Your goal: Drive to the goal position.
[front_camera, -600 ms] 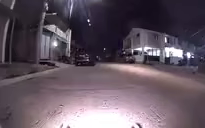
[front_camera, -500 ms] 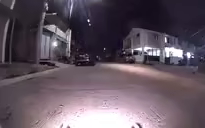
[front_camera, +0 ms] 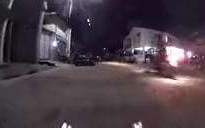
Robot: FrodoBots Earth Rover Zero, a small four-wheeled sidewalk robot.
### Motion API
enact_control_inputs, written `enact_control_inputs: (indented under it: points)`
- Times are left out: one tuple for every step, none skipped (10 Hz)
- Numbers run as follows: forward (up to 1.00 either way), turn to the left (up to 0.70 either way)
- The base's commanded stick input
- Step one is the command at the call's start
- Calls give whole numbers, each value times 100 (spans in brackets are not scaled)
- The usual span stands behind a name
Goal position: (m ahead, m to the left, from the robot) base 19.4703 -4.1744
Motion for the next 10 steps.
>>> enact_control_inputs:
  points:
    - [70,0]
    - [70,0]
    - [70,0]
    - [70,0]
    - [70,0]
    - [70,0]
    - [55,0]
    - [64,0]
    - [70,0]
    - [70,0]
